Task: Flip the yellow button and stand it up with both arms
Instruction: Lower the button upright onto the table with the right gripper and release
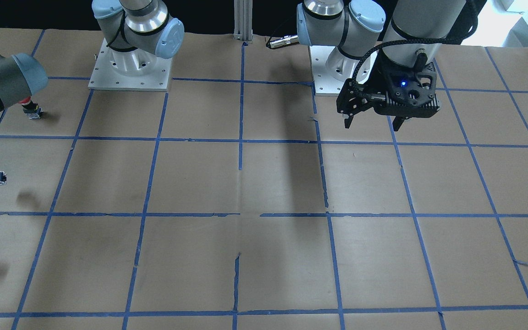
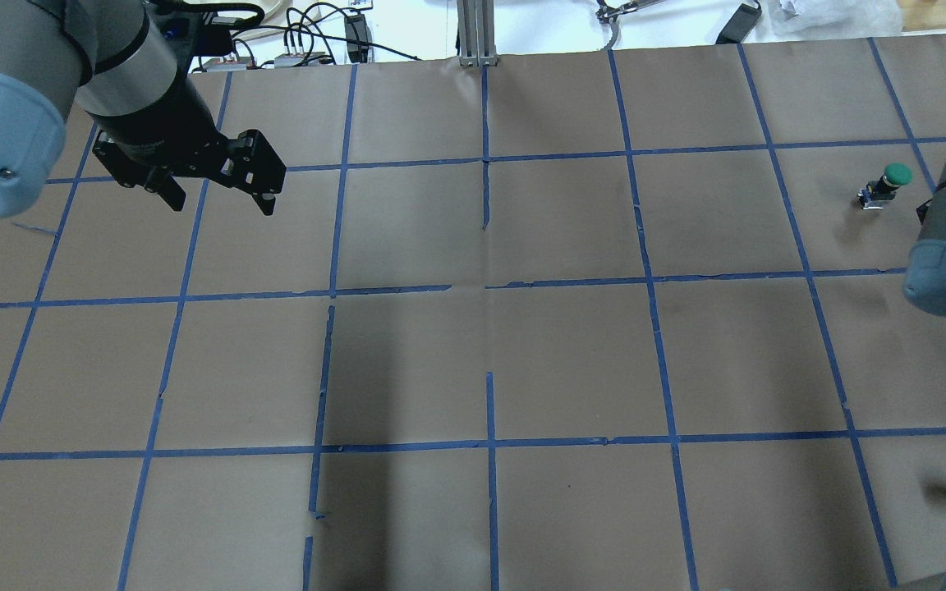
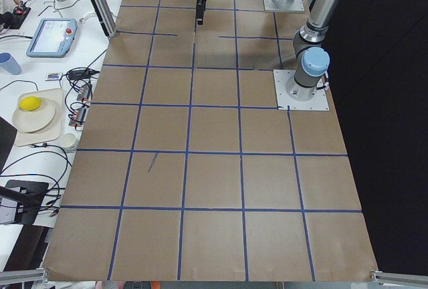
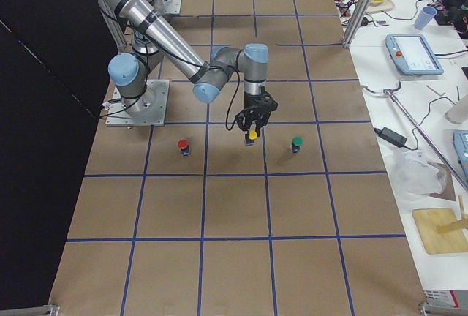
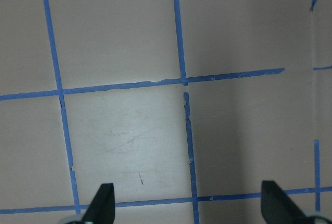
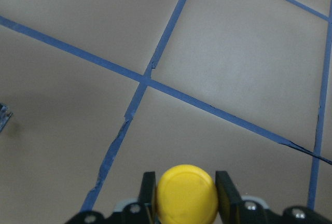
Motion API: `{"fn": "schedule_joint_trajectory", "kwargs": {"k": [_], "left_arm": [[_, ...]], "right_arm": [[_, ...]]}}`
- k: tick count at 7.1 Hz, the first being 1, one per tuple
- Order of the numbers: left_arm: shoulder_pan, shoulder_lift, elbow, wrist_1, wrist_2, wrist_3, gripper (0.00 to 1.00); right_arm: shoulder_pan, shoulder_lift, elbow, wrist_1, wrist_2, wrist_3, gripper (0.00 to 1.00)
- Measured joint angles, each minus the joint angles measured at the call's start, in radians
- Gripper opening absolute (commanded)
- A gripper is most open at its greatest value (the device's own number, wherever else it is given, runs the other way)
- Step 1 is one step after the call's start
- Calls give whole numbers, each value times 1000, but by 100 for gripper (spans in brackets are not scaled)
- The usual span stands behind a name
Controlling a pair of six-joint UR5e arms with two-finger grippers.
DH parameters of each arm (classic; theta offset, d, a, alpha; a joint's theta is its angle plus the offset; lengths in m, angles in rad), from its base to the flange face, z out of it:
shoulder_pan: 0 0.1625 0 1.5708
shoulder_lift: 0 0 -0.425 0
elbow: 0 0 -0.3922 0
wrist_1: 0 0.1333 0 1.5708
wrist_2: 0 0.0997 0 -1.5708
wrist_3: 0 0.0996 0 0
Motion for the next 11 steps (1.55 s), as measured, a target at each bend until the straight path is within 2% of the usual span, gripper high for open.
{"fn": "schedule_joint_trajectory", "kwargs": {"k": [3, 7, 10, 11], "left_arm": [[-1, -1, 1, -2, 3, 0, 100], [-1, 3, 2, -2, 3, 2, 100], [0, -4, 1, -1, 1, 2, 100], [0, -4, 1, 0, 1, 2, 100]], "right_arm": [[9, 13, 34, -14, 0, 117, 5], [11, 32, 38, -22, -52, 118, 9], [11, 51, 38, -21, -57, 114, 13], [11, 57, 37, -21, -58, 114, 22]]}}
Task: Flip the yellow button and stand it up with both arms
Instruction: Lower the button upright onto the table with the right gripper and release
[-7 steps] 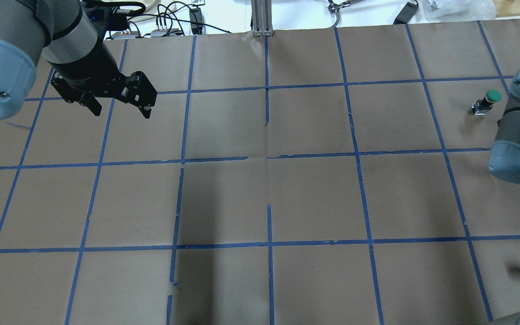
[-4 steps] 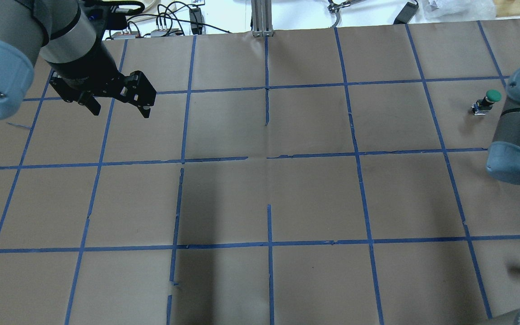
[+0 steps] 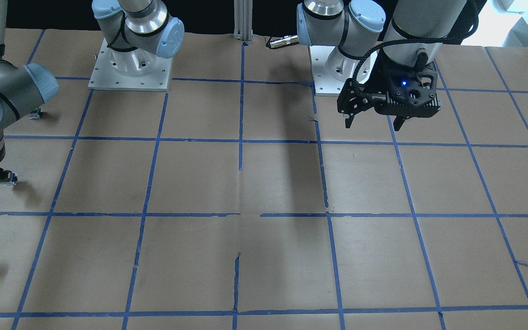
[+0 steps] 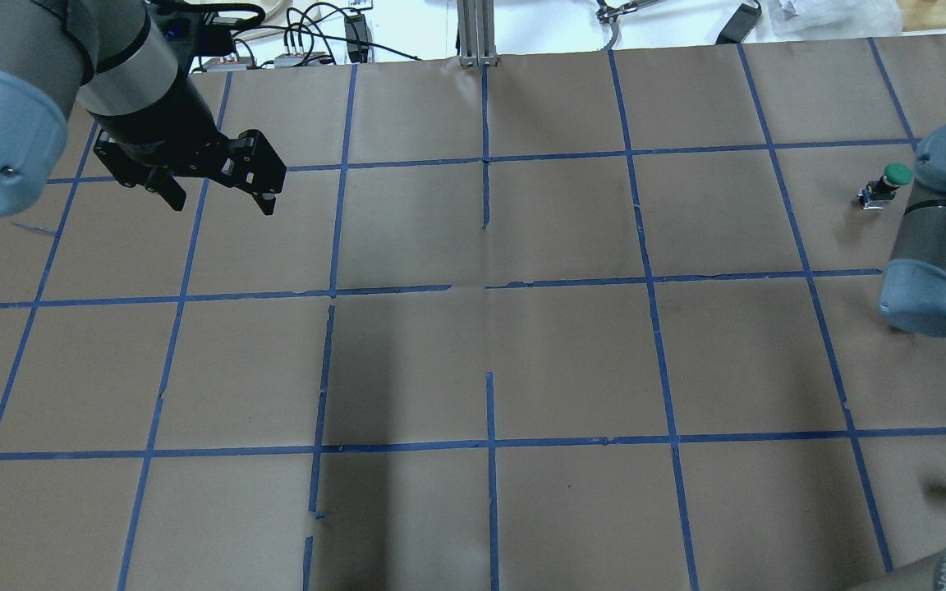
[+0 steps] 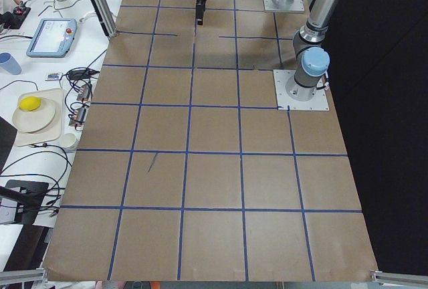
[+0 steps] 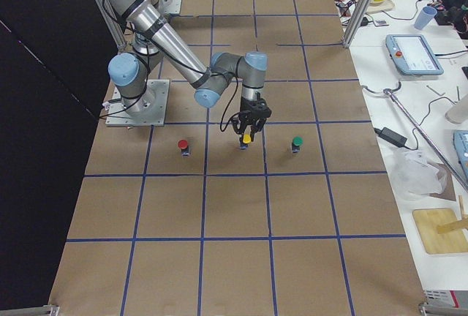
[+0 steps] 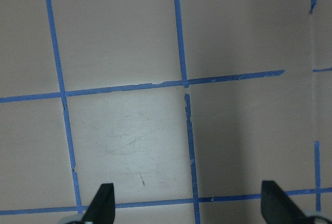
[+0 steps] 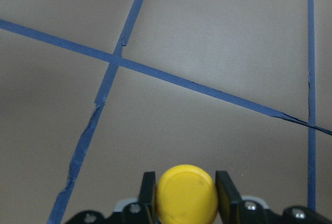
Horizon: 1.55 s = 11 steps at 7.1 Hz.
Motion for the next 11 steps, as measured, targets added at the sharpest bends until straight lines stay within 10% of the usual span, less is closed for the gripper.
{"fn": "schedule_joint_trajectory", "kwargs": {"k": [6, 7, 11], "left_arm": [[0, 12, 3, -4, 0, 2, 100], [0, 12, 2, -4, 0, 2, 100], [-1, 17, 1, -4, 0, 1, 100]], "right_arm": [[-1, 6, 5, 13, -5, 5, 73], [-1, 3, 14, 13, -3, 4, 93], [-3, -36, 13, 5, 8, -97, 100]]}}
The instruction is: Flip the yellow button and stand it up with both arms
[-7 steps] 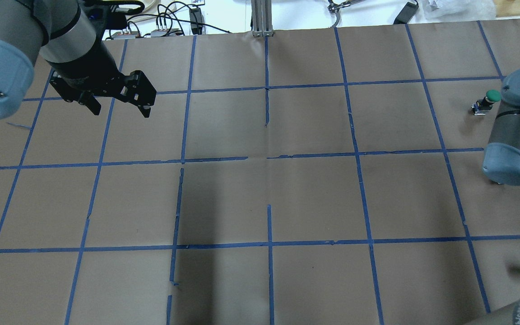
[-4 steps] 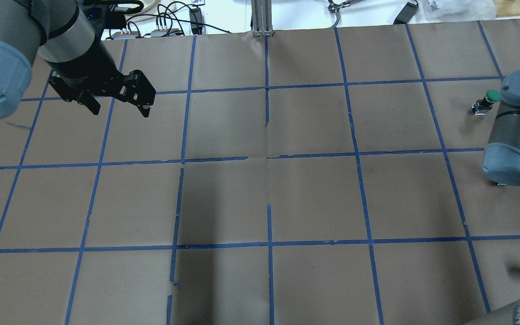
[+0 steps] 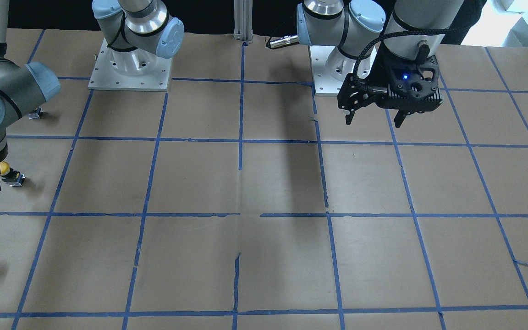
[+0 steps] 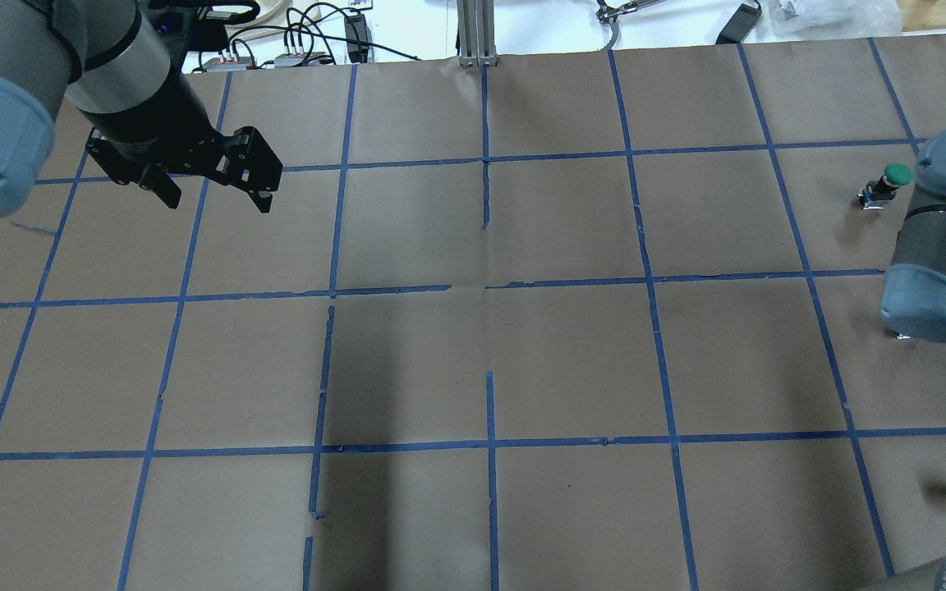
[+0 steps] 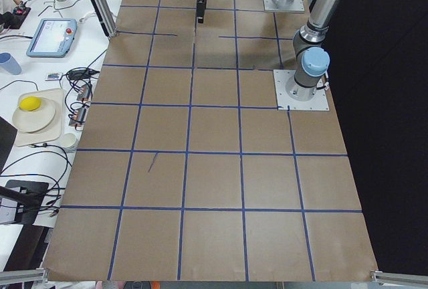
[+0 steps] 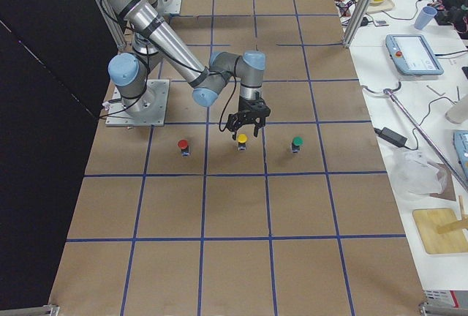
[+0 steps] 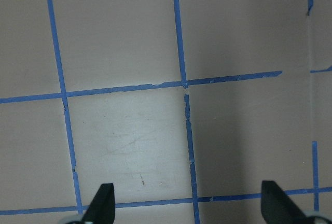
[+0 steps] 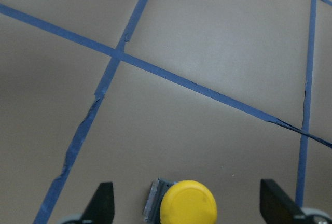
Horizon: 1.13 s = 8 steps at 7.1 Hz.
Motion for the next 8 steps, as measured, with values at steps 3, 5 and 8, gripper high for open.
{"fn": "schedule_joint_trajectory", "kwargs": {"k": [3, 5, 8], "left_arm": [[-1, 2, 0, -1, 0, 0, 100], [-2, 7, 2, -2, -1, 0, 100], [-2, 5, 2, -2, -4, 0, 100]], "right_arm": [[2, -65, -26, 38, 70, -199, 100], [11, -112, -129, 287, 177, -304, 100], [105, -142, -363, 717, 283, -351, 100]]}}
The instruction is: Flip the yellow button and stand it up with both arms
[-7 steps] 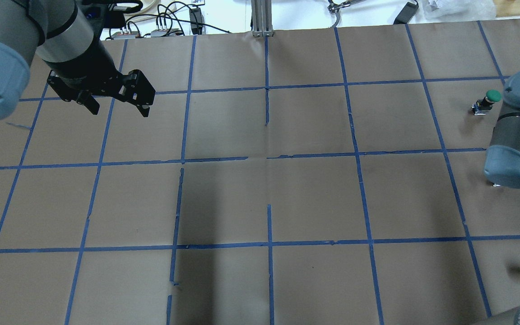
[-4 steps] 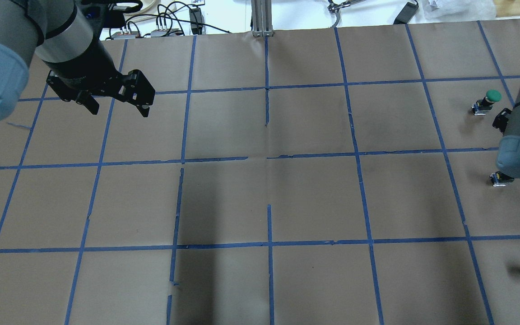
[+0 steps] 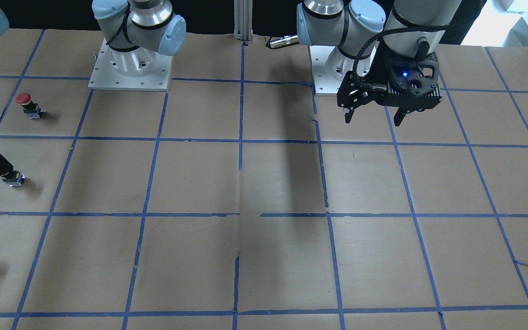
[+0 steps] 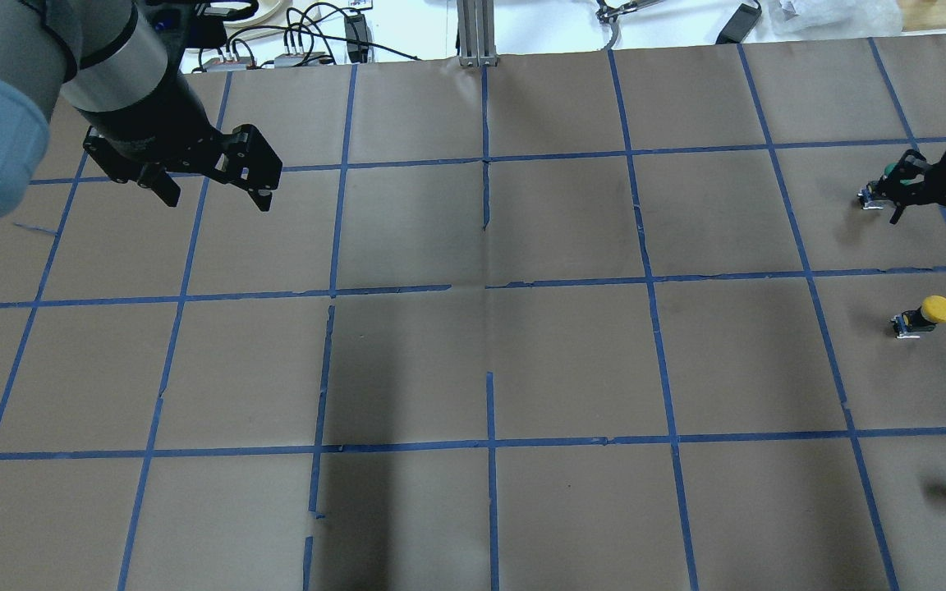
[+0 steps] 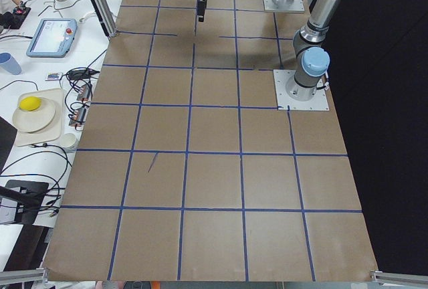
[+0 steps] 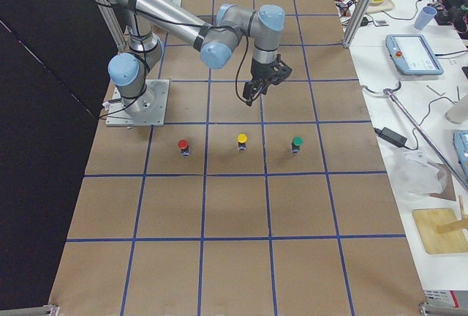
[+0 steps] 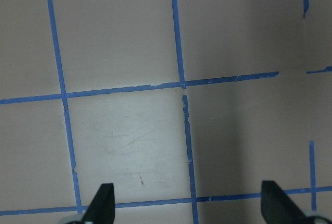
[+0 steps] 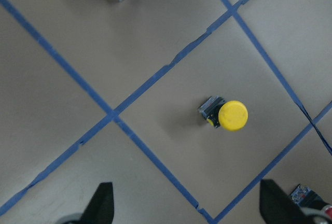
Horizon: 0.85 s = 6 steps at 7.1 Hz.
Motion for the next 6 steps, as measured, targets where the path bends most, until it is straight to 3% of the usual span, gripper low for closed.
{"fn": "schedule_joint_trajectory", "kwargs": {"k": [4, 6], "left_arm": [[-2, 5, -1, -1, 3, 0, 100], [-3, 5, -2, -4, 5, 0, 100]], "right_arm": [[203, -70, -43, 102, 133, -10, 100], [291, -100, -70, 182, 159, -15, 100]]}}
